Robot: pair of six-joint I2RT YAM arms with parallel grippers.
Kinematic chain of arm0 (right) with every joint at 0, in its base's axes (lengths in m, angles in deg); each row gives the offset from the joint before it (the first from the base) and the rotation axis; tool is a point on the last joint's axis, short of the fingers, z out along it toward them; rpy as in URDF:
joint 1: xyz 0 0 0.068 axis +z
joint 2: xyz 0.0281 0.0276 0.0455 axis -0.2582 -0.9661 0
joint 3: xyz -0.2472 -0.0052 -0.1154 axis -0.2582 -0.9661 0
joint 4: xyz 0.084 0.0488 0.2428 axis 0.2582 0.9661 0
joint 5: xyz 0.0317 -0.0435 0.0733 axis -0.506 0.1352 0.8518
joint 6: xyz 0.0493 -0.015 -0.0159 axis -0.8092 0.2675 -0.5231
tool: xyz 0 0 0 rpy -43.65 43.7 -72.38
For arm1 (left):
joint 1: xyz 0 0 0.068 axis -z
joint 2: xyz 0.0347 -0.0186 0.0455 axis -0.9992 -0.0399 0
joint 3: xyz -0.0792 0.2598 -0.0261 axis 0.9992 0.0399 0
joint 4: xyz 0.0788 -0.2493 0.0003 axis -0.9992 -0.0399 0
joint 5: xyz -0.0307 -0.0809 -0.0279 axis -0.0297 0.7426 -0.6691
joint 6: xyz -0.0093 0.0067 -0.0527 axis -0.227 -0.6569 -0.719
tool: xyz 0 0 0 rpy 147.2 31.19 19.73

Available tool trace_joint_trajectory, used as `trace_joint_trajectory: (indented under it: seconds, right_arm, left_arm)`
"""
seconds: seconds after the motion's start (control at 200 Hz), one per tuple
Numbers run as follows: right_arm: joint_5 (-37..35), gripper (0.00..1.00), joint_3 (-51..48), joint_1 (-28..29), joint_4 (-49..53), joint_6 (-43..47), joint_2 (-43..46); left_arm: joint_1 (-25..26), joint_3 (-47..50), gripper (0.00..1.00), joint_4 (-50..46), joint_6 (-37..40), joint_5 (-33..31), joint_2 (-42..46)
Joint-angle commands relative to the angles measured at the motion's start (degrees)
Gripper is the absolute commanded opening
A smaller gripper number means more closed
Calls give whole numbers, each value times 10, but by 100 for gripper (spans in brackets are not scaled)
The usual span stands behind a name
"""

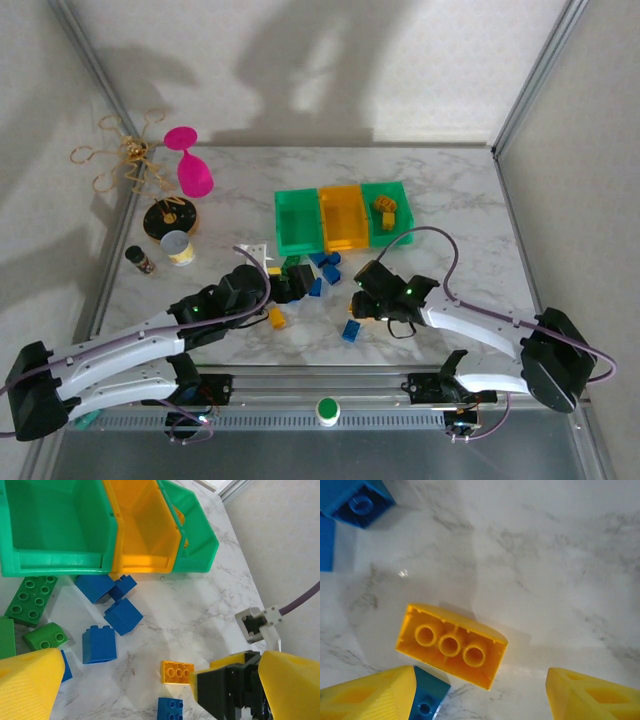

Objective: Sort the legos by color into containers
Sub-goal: Pick up the lego from the bottom-center of the table.

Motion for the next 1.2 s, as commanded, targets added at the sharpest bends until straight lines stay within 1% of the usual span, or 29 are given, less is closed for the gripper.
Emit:
trace_joint_trajectory:
  seconds: [0.0, 0.425, 0.741, 0.906, 1.046, 1.196]
  right_arm:
    - [-1, 71, -12, 15, -15, -28, -16]
    - [2, 73, -1, 25, -45, -15, -73]
    - [-32, 76, 33, 26, -35, -4, -106]
    - [-58, 71, 55, 20, -12, 2, -132]
    - [-49, 66, 53, 10, -22, 11, -132]
    - [-51, 56, 53, 2, -20, 17, -141]
  left_arm:
    - [4, 0, 100, -6, -6, -22, -2]
    - [4, 2, 100, -24, -2, -44, 12]
    - [4, 0, 100, -28, 3, -50, 14]
    - [4, -2, 100, -31, 5, -52, 14]
    - [3, -5, 99, -28, 5, -53, 11]
    - [4, -10, 100, -24, 10, -52, 1]
